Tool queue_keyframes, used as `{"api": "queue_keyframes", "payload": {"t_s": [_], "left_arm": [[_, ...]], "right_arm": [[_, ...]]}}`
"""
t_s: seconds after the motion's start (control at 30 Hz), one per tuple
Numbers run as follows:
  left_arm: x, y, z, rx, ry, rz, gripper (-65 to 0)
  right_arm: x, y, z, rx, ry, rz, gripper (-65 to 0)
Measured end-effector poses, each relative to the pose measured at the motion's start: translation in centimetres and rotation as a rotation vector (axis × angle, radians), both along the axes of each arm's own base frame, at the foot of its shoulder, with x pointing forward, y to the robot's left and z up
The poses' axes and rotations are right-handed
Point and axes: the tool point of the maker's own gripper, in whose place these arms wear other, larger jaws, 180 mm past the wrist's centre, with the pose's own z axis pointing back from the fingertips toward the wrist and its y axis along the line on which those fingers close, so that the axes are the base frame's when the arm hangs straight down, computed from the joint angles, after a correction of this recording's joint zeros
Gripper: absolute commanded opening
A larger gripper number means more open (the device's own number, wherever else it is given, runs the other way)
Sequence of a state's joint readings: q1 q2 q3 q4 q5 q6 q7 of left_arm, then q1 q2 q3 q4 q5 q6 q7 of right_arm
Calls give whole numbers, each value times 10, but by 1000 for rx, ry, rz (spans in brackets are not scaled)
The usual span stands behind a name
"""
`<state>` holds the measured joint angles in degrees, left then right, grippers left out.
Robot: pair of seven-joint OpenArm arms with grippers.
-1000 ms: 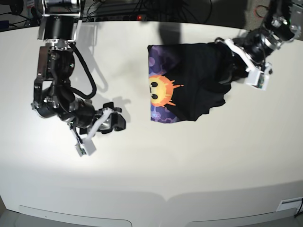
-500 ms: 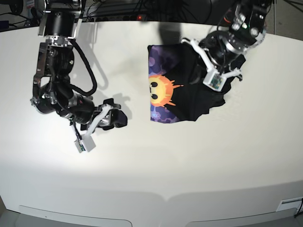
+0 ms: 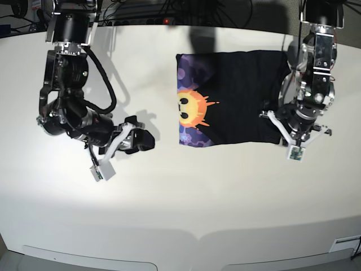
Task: Fold the T-shirt properly
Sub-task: 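Release the right gripper and press the folded stack with the left gripper, then smooth the folded shirt edges with both grippers, then release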
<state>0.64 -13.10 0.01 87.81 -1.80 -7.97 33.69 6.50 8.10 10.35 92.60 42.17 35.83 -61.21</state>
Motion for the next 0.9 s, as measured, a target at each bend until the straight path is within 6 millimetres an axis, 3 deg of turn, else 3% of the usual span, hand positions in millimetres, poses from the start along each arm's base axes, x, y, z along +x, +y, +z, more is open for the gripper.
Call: {"api": "queue_keyframes", "payload": {"t_s": [0.13,0.17,0.27,0.33,0.5,0.7,0.9], "left_arm": [[-14,-16,14,-182,19,-5,-650],[-21,-24,19,-215,20,-28,-650],[-48,-50,31,-301,17,-91,-650],[-68,-57,31,-322,28,-105,-650],[-117,-55,13,-340,41,-76,-650],[-172,-54,-7,-350,85,-46,-650],[-171,-50,-11,-346,51,-32,-650]], "right_arm": [[-3,14,-1,-3,-3,42,-642],[-3,20,-1,-1,-14,55,-650],[-2,38,-4,-46,-51,101,-650],[-5,52,-8,-78,-69,140,-650],[-5,82,-25,-175,-77,244,-650],[23,104,-33,-190,-66,220,-650],[29,106,-64,-217,23,214,-650]]}}
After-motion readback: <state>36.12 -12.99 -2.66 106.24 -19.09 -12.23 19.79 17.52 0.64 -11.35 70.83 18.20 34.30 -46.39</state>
